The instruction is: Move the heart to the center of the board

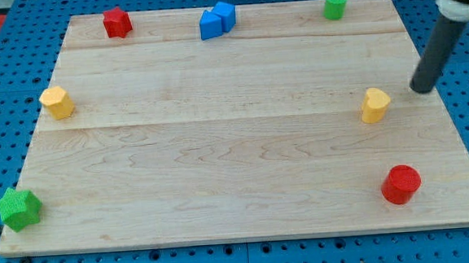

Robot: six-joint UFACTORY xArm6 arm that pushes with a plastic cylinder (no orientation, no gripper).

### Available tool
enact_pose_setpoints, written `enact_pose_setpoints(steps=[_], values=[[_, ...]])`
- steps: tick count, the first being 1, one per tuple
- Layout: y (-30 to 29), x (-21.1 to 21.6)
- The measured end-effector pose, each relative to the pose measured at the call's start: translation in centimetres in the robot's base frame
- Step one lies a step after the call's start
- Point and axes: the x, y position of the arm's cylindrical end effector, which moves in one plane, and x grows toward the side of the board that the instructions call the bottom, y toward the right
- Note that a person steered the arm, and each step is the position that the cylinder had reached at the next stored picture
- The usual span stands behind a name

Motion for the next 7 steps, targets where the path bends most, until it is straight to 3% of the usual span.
enact_pose_setpoints(steps=[1, 3, 4, 5, 6, 7], values=[[-3.1, 3.0], [-14.5, 0.8], [-11.4, 0.6], [-4.9, 1.2], [-3.9, -1.9], [-9.5, -2.4]])
